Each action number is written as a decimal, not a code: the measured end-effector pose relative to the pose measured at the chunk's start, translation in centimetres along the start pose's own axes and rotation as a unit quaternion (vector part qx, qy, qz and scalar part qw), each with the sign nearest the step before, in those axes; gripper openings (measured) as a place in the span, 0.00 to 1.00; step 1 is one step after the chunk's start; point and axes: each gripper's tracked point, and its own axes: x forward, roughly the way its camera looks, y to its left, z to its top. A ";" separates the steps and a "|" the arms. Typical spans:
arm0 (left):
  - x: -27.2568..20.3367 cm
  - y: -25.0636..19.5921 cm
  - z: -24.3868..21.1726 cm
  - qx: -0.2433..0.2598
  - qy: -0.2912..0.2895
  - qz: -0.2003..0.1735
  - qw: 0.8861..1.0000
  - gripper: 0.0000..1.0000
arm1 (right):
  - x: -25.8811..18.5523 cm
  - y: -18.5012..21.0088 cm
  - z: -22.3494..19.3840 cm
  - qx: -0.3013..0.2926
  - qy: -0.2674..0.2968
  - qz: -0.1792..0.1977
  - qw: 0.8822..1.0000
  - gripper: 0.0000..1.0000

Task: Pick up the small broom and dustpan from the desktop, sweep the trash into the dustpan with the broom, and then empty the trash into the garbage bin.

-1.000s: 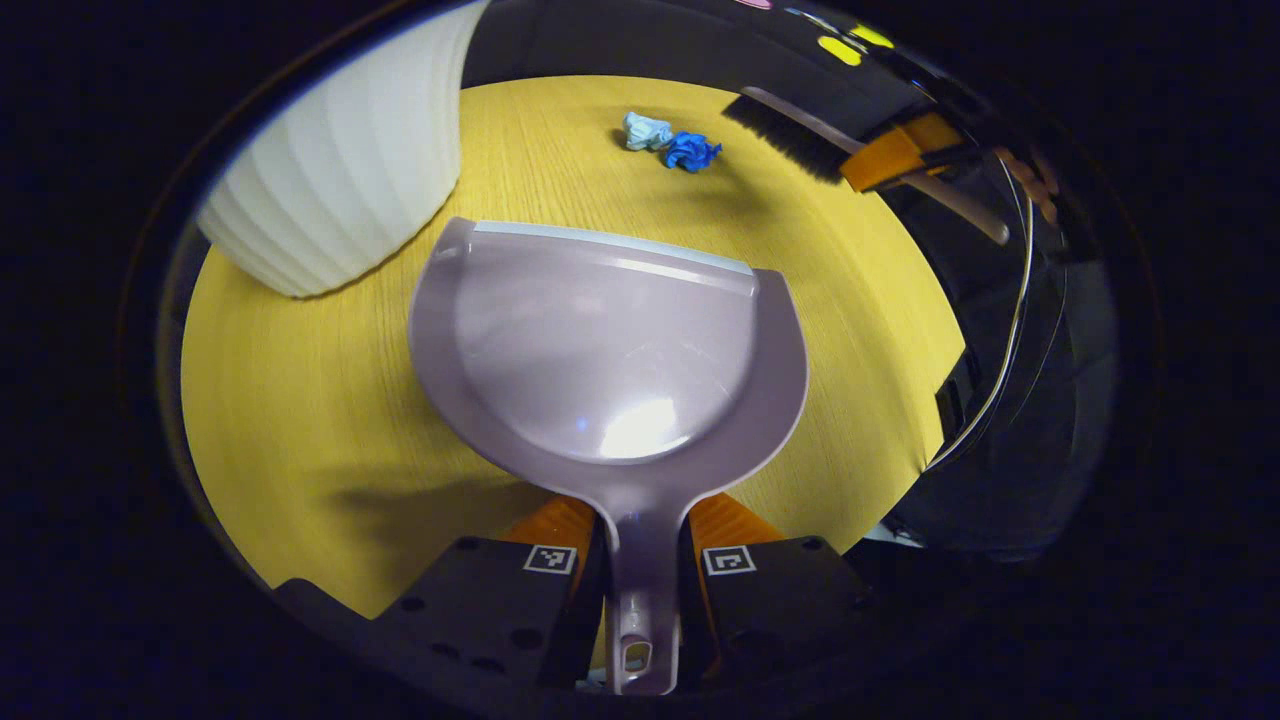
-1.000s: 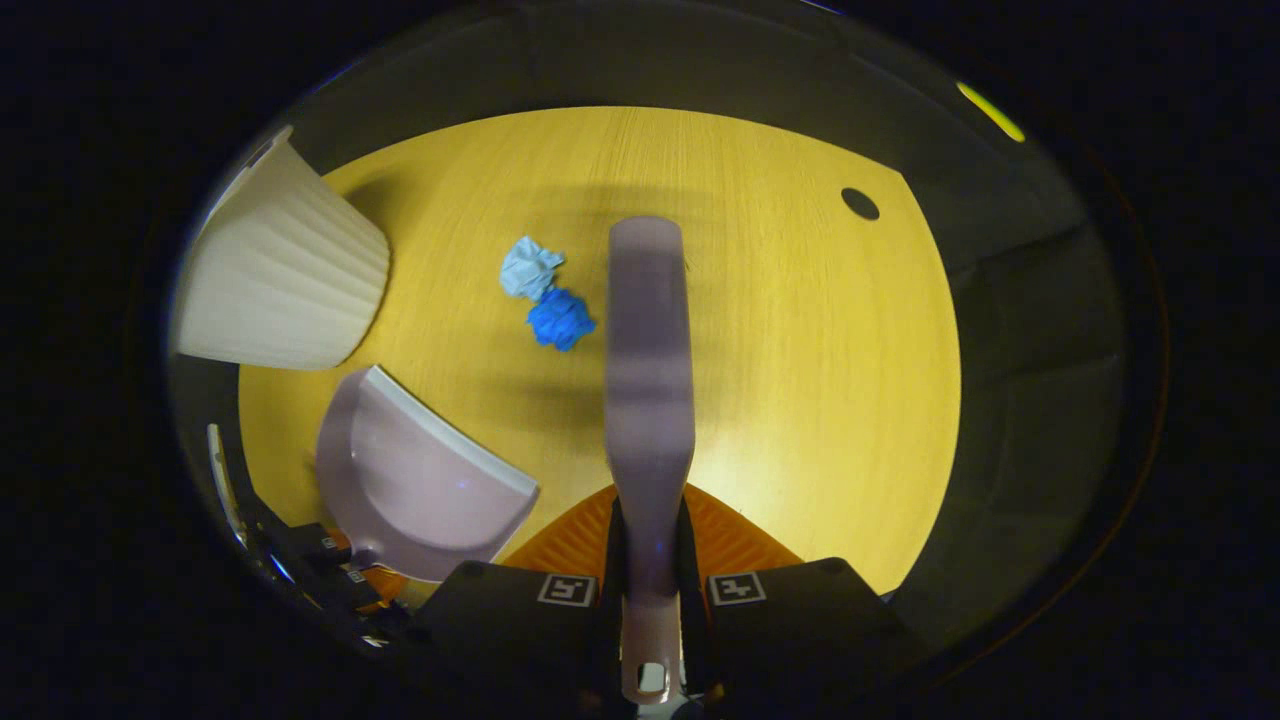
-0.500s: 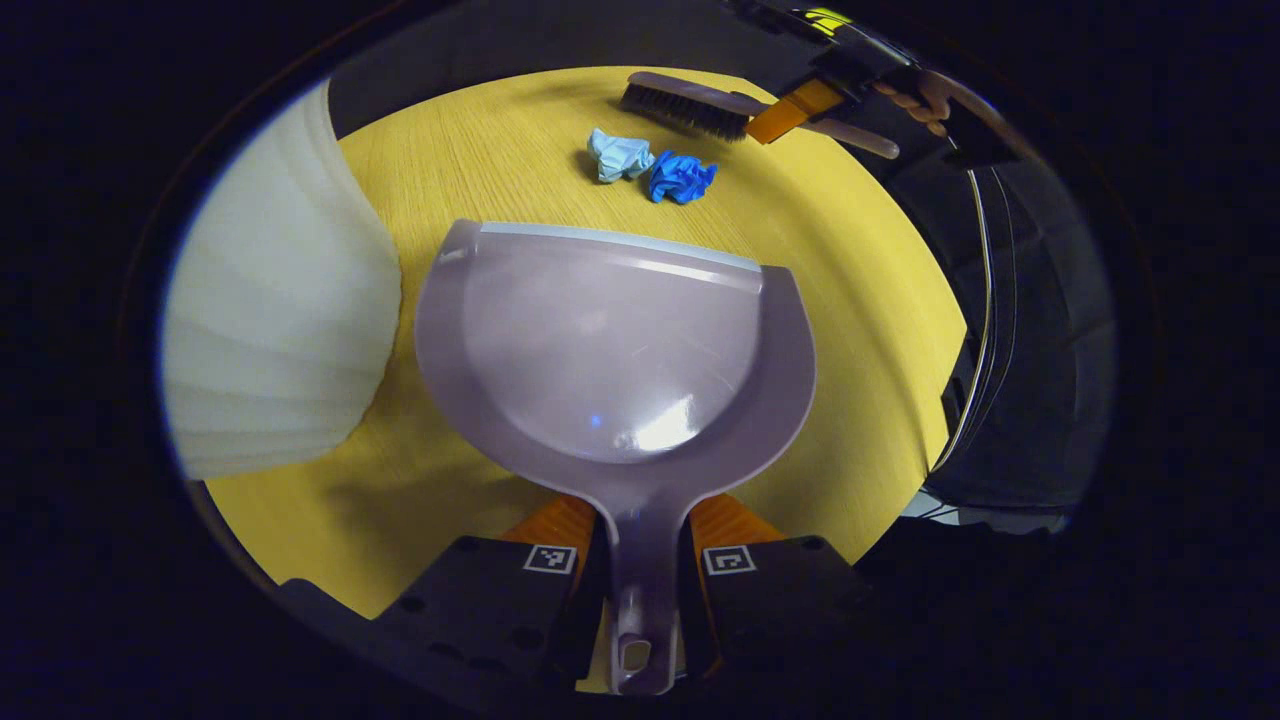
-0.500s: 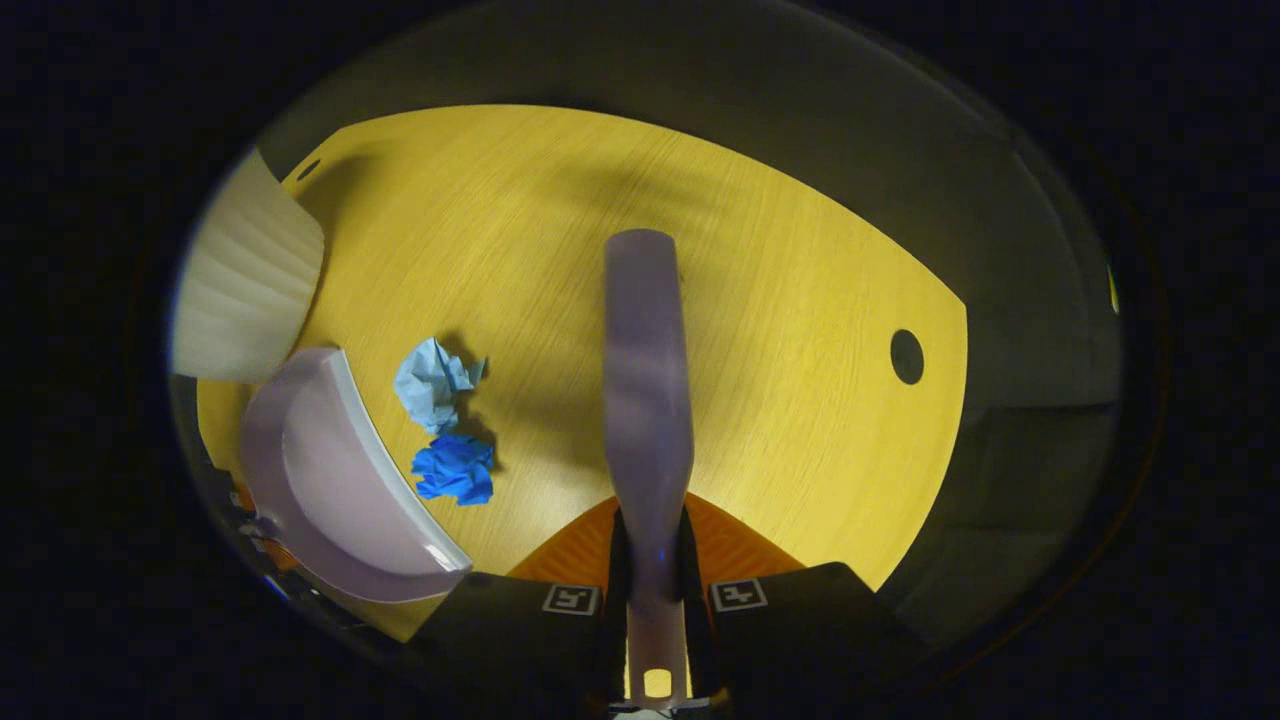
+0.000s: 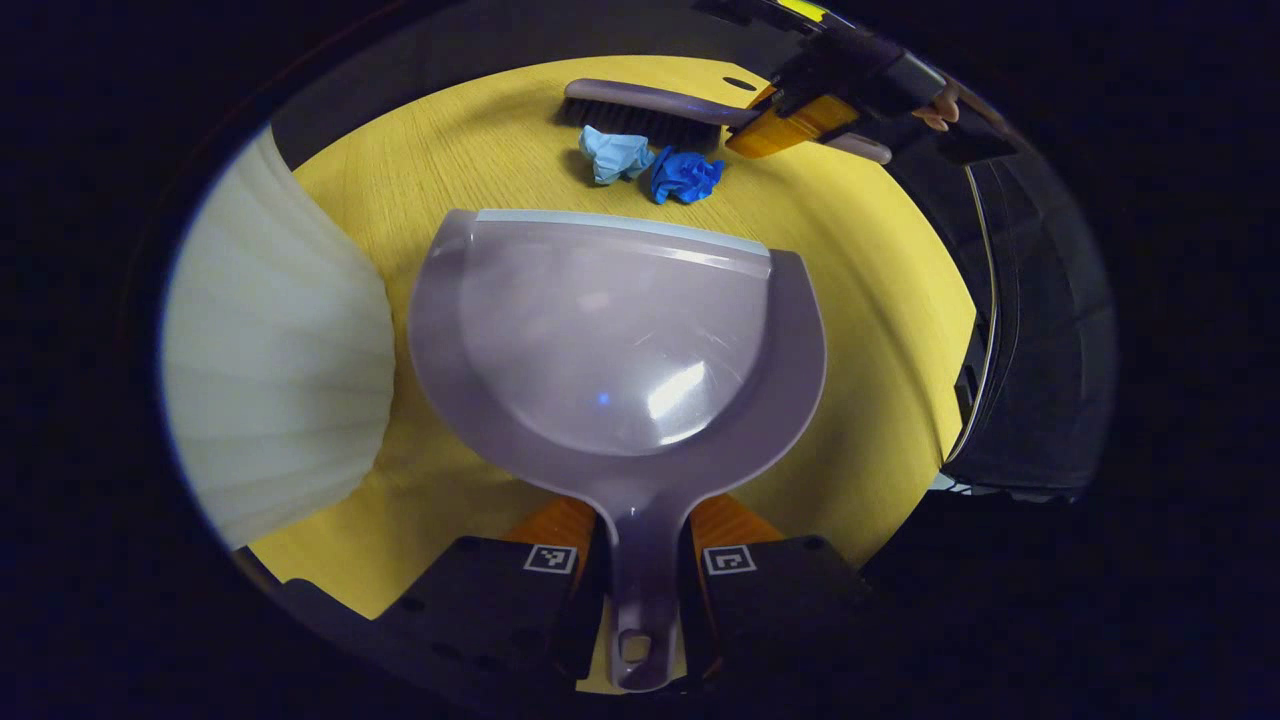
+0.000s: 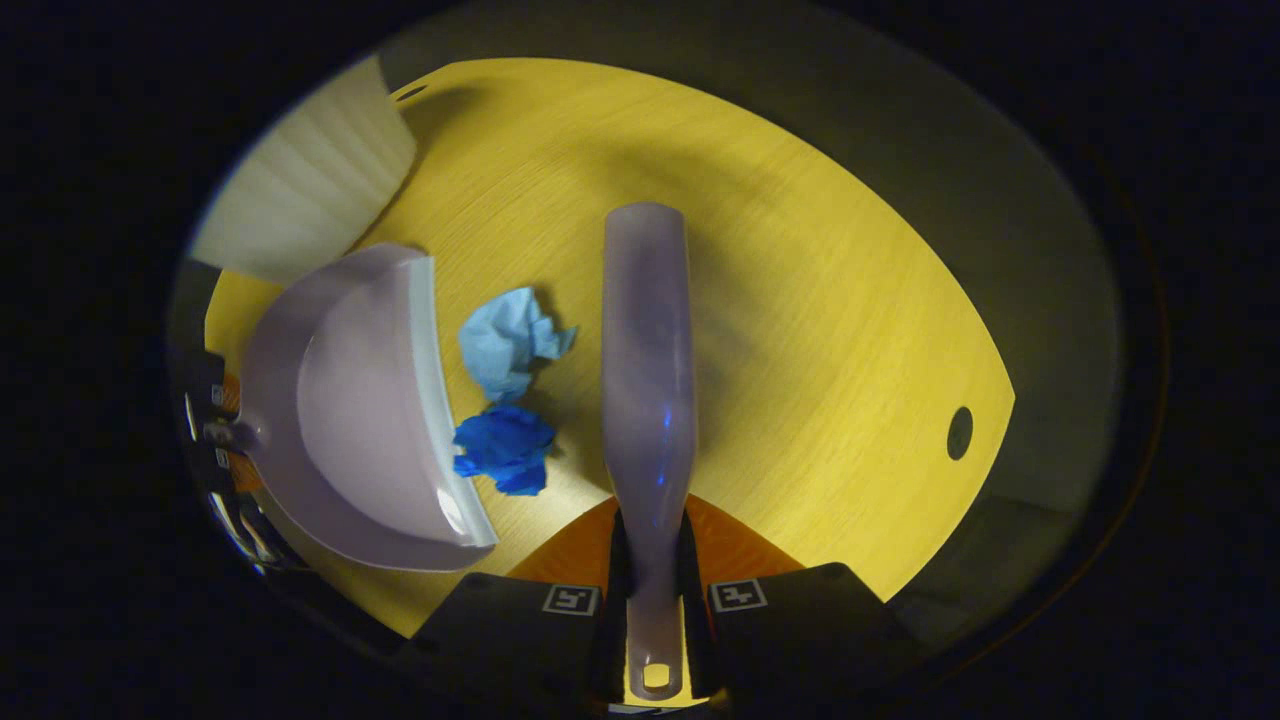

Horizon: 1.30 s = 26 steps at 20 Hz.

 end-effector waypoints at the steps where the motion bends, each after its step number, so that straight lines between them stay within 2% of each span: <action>1: 0.0 0.1 0.0 0.002 -0.003 0.001 1.000 0.30 | -0.3 1.2 0.1 -0.022 0.004 0.005 1.000 0.17; 2: -0.2 0.3 0.2 0.003 -0.006 0.001 1.000 0.30 | -0.6 2.2 -0.2 -0.042 0.008 0.010 0.999 0.26; 4: 0.0 0.2 -0.1 -0.001 -0.011 -0.001 1.000 0.30 | -0.7 3.0 -0.9 -0.070 0.015 0.016 0.997 0.26; 5: 0.0 0.3 -0.2 -0.002 -0.014 -0.001 1.000 0.30 | -0.5 3.3 -1.2 -0.080 0.019 0.021 0.996 0.22; 12: 0.4 -0.1 0.2 -0.020 -0.036 -0.020 0.999 0.31 | -1.3 4.6 -1.9 -0.110 0.037 0.044 0.992 0.22; 17: 0.8 0.0 0.1 -0.017 -0.048 -0.019 0.999 0.30 | -1.3 5.5 -2.0 -0.079 0.045 0.090 0.992 0.22; 20: 0.9 -0.1 -0.2 -0.017 -0.054 -0.022 0.998 0.30 | -1.4 4.9 -1.6 -0.082 0.034 0.075 0.993 0.22; 24: 0.5 -0.3 1.0 -0.021 -0.101 -0.039 0.994 0.30 | -1.1 4.0 -1.9 -0.009 0.013 0.084 0.996 0.22; 26: 0.4 -0.4 1.3 -0.023 -0.122 -0.046 0.991 0.29 | -0.6 2.8 -1.7 0.014 -0.002 0.076 0.997 0.22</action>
